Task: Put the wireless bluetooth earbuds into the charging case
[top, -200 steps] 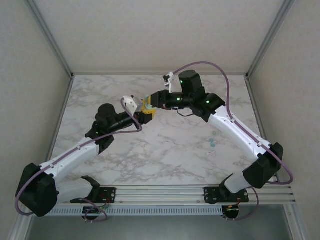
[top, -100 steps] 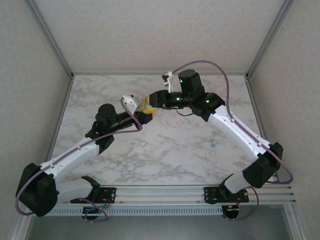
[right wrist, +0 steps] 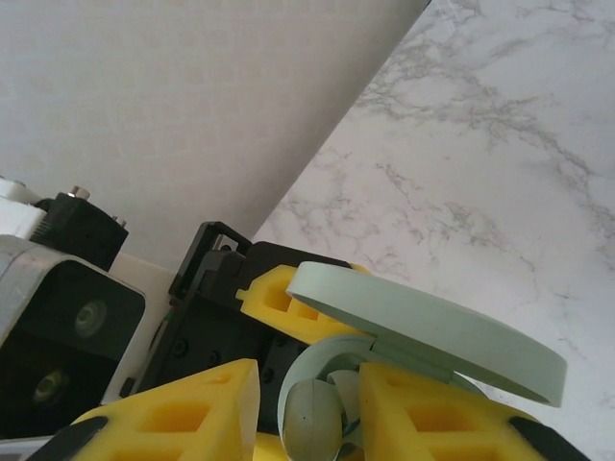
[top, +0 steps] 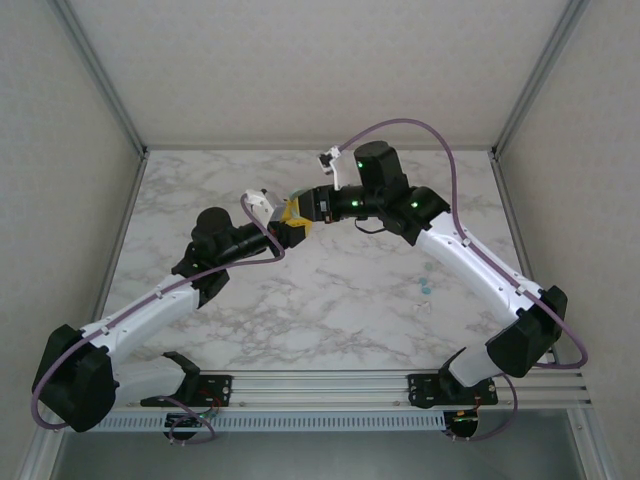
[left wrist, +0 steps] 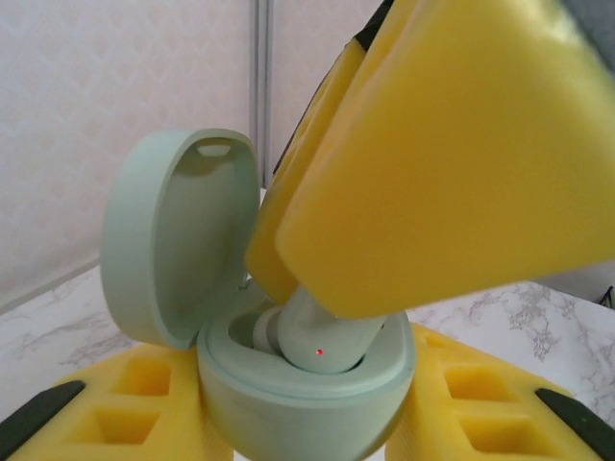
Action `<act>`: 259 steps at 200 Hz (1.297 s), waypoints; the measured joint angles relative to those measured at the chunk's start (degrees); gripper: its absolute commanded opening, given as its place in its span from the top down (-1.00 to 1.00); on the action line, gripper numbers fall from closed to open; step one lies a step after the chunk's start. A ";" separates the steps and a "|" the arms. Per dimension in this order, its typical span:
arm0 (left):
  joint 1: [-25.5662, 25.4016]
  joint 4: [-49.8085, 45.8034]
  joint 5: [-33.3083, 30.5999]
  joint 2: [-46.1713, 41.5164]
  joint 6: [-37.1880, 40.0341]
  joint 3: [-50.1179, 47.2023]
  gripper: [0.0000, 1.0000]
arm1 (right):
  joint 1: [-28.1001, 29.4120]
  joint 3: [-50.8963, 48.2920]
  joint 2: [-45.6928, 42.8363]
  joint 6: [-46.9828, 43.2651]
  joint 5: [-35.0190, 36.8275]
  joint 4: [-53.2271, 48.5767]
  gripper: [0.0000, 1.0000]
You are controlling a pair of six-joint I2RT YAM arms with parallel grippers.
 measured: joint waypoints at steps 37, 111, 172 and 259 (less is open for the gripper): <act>-0.17 -0.04 0.22 0.28 -0.28 0.00 0.51 | 0.52 0.28 0.00 -4.52 2.08 -1.95 0.49; -0.37 -1.33 1.55 -0.04 2.93 0.92 0.53 | 0.55 6.14 1.53 -7.78 0.20 -9.22 0.66; -0.50 -6.38 4.39 -1.81 9.35 3.30 0.53 | -2.34 12.92 3.87 -10.05 -11.13 -19.78 0.67; -0.63 -7.32 5.84 -1.81 9.35 3.30 0.53 | -2.67 14.60 5.53 -8.70 -12.98 -22.47 0.50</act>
